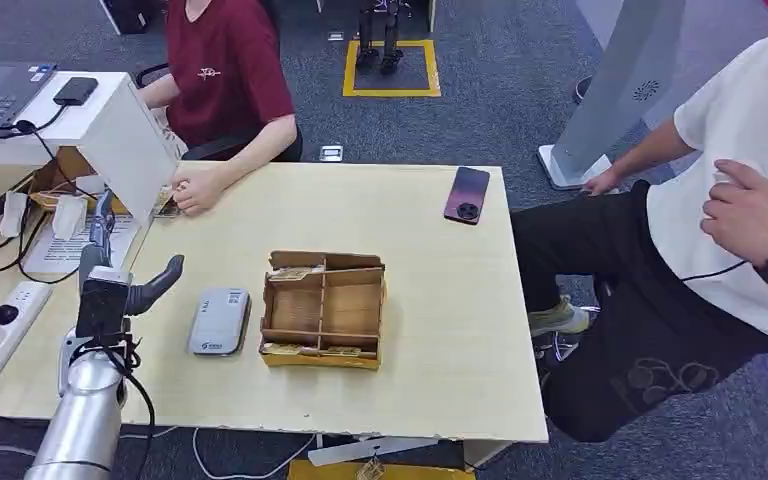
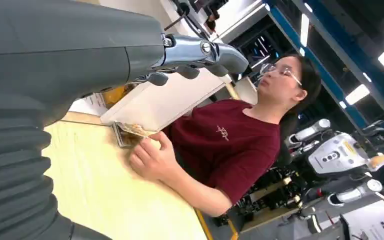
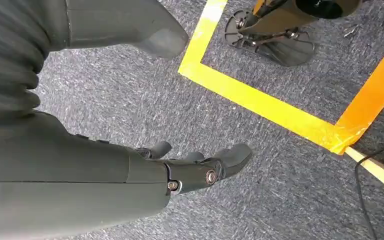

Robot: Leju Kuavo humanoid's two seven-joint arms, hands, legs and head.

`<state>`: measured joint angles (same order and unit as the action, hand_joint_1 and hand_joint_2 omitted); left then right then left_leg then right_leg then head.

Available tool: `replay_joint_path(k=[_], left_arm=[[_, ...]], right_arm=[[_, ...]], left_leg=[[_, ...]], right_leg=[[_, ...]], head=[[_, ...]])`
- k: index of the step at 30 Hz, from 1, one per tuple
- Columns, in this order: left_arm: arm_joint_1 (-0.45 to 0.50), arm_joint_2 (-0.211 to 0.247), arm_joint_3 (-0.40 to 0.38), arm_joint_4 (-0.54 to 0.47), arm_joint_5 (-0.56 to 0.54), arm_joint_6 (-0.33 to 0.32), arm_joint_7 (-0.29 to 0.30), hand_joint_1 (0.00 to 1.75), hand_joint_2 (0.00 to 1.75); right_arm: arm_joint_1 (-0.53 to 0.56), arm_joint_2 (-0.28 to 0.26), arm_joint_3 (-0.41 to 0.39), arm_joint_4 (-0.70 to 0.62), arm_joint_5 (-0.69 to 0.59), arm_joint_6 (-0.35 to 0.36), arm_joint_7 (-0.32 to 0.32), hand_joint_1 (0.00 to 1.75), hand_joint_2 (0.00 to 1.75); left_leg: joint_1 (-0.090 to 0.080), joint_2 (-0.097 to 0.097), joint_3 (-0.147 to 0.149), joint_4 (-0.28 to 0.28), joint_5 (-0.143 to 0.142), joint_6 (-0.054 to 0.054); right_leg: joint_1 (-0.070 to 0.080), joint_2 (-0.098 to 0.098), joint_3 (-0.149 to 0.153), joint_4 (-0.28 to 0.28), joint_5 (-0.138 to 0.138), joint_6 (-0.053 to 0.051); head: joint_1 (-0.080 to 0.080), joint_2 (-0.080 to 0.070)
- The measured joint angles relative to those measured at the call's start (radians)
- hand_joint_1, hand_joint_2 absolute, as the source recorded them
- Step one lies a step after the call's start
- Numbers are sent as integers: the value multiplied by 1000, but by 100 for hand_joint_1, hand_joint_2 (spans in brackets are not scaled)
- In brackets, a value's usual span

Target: Pass the card to the sensor for recognition and then transmit it.

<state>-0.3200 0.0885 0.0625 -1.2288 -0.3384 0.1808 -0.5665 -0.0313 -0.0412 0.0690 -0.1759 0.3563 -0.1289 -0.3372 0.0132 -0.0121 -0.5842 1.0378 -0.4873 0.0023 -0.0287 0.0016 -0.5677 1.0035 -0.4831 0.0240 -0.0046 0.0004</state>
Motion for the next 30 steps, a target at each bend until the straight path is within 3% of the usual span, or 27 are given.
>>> replay_joint_path(k=[11, 13, 16, 21, 24, 27, 28, 30], left_arm=[[13, 6, -15, -43, 0, -3, -2, 0, 175], [21, 12, -26, -51, -22, -41, -31, 0, 175], [89, 39, -104, -133, -120, -96, -89, 0, 175], [211, 61, -337, -272, -383, 81, -113, 0, 175], [243, 71, -470, -310, -536, 225, -47, 0, 175], [253, 83, -577, -301, -750, 390, 79, 0, 175], [255, 87, -607, -284, -766, 434, 98, 0, 175], [263, 89, -647, -264, -745, 460, 100, 0, 175]], right_arm=[[1, 0, -11, 0, 0, 0, 0, 0, 175], [0, 0, -11, 0, 0, 0, 2, 0, 175], [3, 0, -15, 0, 0, -1, 2, 0, 175], [4, -2, -25, 0, -2, -6, -6, 0, 175], [4, -3, -34, 0, 0, -7, -8, 0, 175], [4, -4, -40, 0, 4, -10, -8, 0, 175], [4, -5, -40, 0, 8, -12, -8, 0, 175], [4, -5, -43, 0, 9, -16, -8, 0, 175]], left_leg=[[0, 0, 0, 0, 0, 0], [0, 0, 0, 0, 0, 0], [0, 0, 0, 0, 0, 0], [-1, 0, -1, 0, -1, 1], [-1, 0, -1, 0, -2, 1], [-1, 0, 0, 0, -2, 1], [-1, 0, 0, 0, -2, 1], [0, 0, 0, 0, -2, 1]], right_leg=[[0, 0, 0, 0, 0, -1], [0, 0, 0, 0, 0, -1], [0, 1, 0, 0, 0, 0], [0, 0, -1, 0, -1, 0], [0, 0, -1, 0, -1, 0], [0, 0, -1, 0, -1, 0], [0, 0, -1, 0, 0, 0], [0, 0, -1, 0, 0, 0]], head=[[0, 0], [0, 0], [0, 0], [0, 0], [0, 0], [0, 0], [0, 0], [0, 0]])
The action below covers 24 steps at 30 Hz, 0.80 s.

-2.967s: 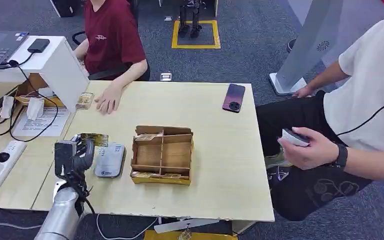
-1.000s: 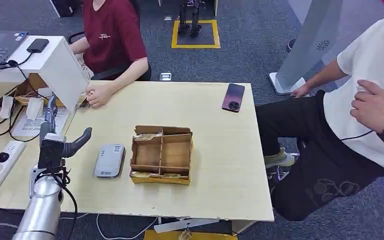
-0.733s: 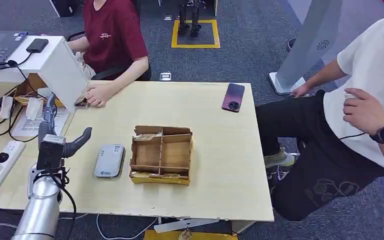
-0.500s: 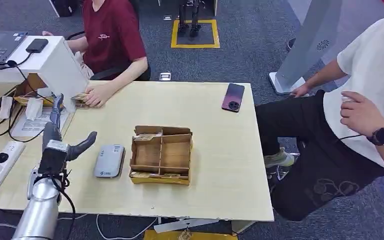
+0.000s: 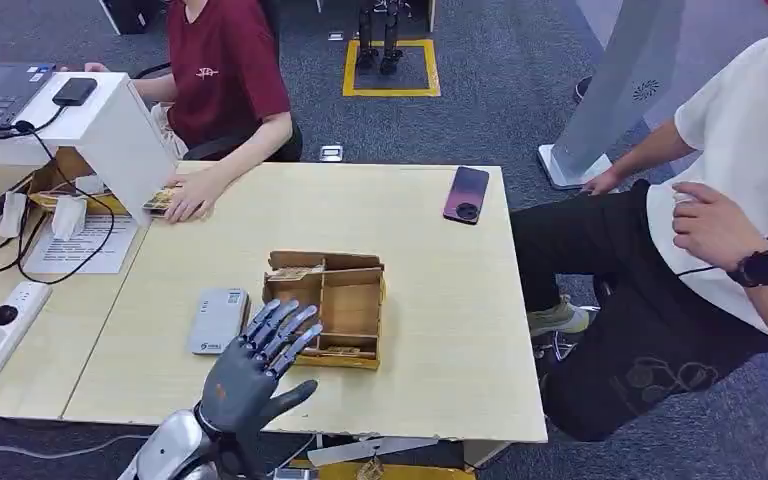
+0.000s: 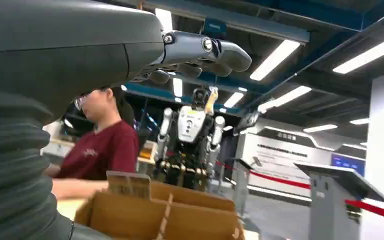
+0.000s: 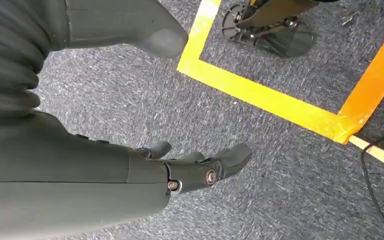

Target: Pass the card to the sensor for recognition and then transmit it.

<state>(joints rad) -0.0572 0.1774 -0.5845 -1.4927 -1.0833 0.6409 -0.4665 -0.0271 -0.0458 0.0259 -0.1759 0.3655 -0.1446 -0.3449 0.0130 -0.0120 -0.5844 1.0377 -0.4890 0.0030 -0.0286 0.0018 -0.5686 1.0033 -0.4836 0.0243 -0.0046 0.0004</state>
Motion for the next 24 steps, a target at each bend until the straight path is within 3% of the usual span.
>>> replay_joint_path(k=[8, 16, 24], left_arm=[[1, 18, -78, 29, 13, -5, 2, 0, 175], [-26, 19, -82, 100, -117, 6, 126, 0, 175], [-56, 14, -82, 197, -129, 31, 159, 0, 175]], right_arm=[[0, -1, -15, 0, 3, 0, 0, 0, 175], [-1, -1, -19, 0, 21, 8, -5, 0, 175], [0, -1, -22, 0, 27, 10, -8, 0, 175]], left_leg=[[0, 0, 0, 0, 0, 0], [0, 0, 0, 0, 0, 0], [0, 0, 0, 0, 1, -1]], right_leg=[[0, 0, 0, 0, 0, 0], [0, 0, 0, 0, 0, 0], [0, 0, 0, 0, 0, -1]], head=[[0, 0], [0, 0], [0, 0]])
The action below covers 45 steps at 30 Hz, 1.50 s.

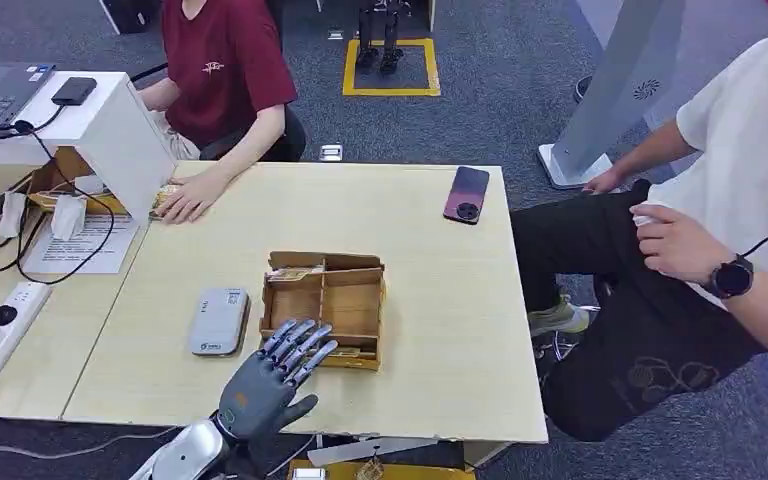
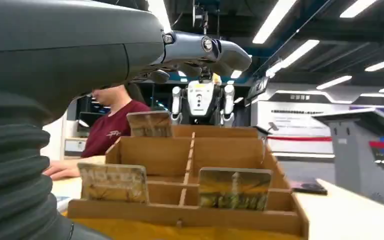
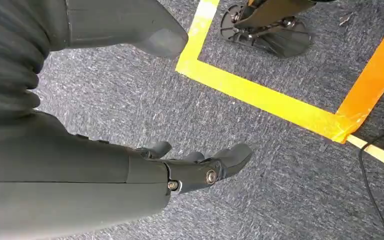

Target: Pass the card to the sensor for recognition and then transmit it.

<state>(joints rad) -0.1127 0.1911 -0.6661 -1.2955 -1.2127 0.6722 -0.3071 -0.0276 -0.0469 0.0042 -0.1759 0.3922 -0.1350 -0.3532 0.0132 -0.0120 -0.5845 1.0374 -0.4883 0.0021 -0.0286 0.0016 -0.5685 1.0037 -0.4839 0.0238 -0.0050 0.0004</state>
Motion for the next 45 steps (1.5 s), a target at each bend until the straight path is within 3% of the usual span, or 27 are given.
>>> replay_joint_path(k=[45], left_arm=[[-18, -27, 101, 103, -7, -6, 46, 0, 175]], right_arm=[[0, 0, -26, 0, 35, 4, -5, 0, 175]], left_leg=[[0, 0, 0, 0, 0, 0]], right_leg=[[0, 0, 0, 0, 0, 0]], head=[[0, 0]])
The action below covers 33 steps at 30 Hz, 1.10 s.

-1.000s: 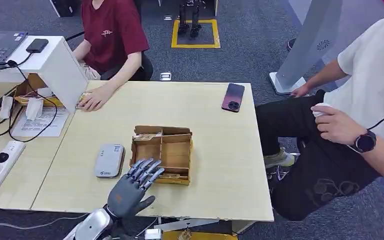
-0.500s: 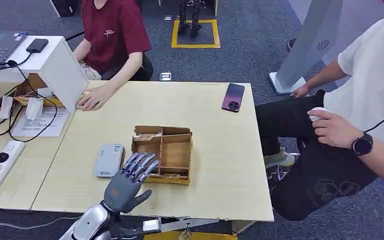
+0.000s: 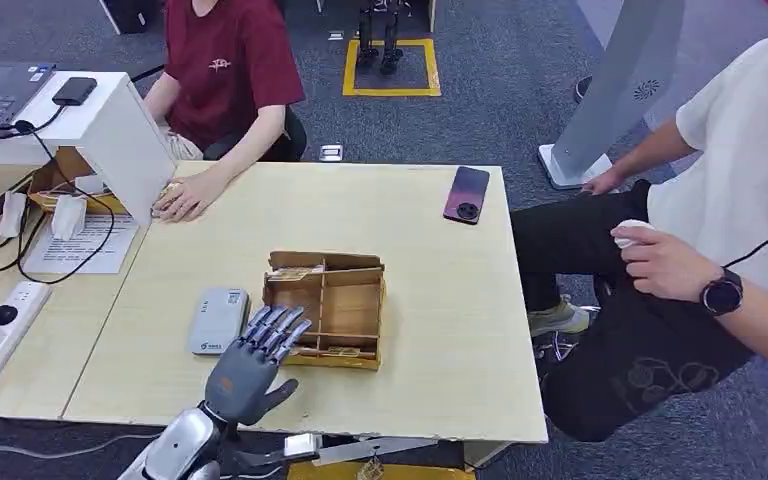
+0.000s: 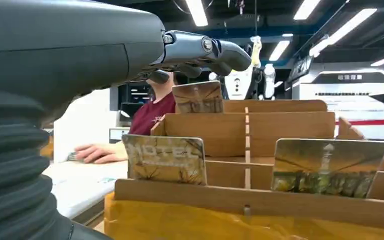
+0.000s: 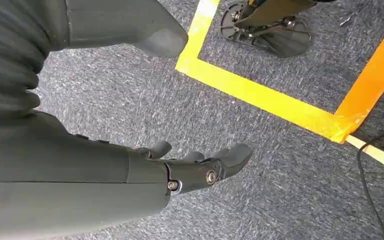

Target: Pass the card to the sensor for recognition and then transmit it.

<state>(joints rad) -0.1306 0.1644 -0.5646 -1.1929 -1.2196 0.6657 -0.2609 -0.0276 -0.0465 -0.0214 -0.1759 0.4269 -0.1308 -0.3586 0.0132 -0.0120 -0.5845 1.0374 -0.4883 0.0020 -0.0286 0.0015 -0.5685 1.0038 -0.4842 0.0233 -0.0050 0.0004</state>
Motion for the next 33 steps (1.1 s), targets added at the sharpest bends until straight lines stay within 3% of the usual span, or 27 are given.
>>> replay_joint_path(k=[22, 23, 24, 25, 29, 31, 32, 33], left_arm=[[-3, -15, 38, 47, 18, 3, 0, 0, 175], [-3, -15, 39, 48, 18, 3, 0, 51, 175], [-4, -15, 40, 49, 18, 2, 0, 161, 175], [-5, -15, 41, 51, 18, -1, 0, 175, 175], [-8, -14, 43, 57, 18, -14, 0, 175, 175], [-9, -14, 44, 62, 19, -15, -3, 154, 175], [-9, -14, 44, 63, 21, -16, -4, 154, 175], [-10, -14, 45, 63, 23, -16, -6, 126, 175]], right_arm=[[0, 0, -1, 0, 3, 0, -1, 0, 175], [0, 0, -1, 0, 3, 0, -1, 0, 175], [0, 0, -1, 0, 4, 0, -1, 0, 175], [0, 0, -1, 0, 5, 0, -2, 0, 175], [-1, 0, -1, 0, 13, 0, -2, 0, 175], [-1, 0, -2, 0, 14, 0, -2, 0, 175], [-1, 0, -2, 0, 16, 0, -2, 0, 175], [-2, 0, -2, 0, 17, 0, -2, 0, 175]], left_leg=[[0, 0, 0, 0, 0, 0], [0, 0, 0, 0, 0, 0], [0, 0, 0, 0, 0, 0], [0, 0, 0, 0, 0, 0], [0, 0, 0, 0, 0, 0], [0, 0, 0, 0, 0, 0], [0, 0, 0, 0, 0, 0], [0, 0, 0, 0, 0, 0]], right_leg=[[0, 0, 0, 0, 0, 0], [0, 0, 0, 0, 0, 0], [0, 0, 0, 0, 0, 0], [0, 0, 0, 0, 0, 0], [0, 0, 0, 0, 0, 0], [0, 0, 0, 0, 0, 0], [0, 0, 0, 0, 0, 0], [0, 0, 0, 0, 0, 0]], head=[[0, 0], [0, 0], [0, 0], [0, 0], [0, 0], [0, 0], [0, 0], [0, 0]])
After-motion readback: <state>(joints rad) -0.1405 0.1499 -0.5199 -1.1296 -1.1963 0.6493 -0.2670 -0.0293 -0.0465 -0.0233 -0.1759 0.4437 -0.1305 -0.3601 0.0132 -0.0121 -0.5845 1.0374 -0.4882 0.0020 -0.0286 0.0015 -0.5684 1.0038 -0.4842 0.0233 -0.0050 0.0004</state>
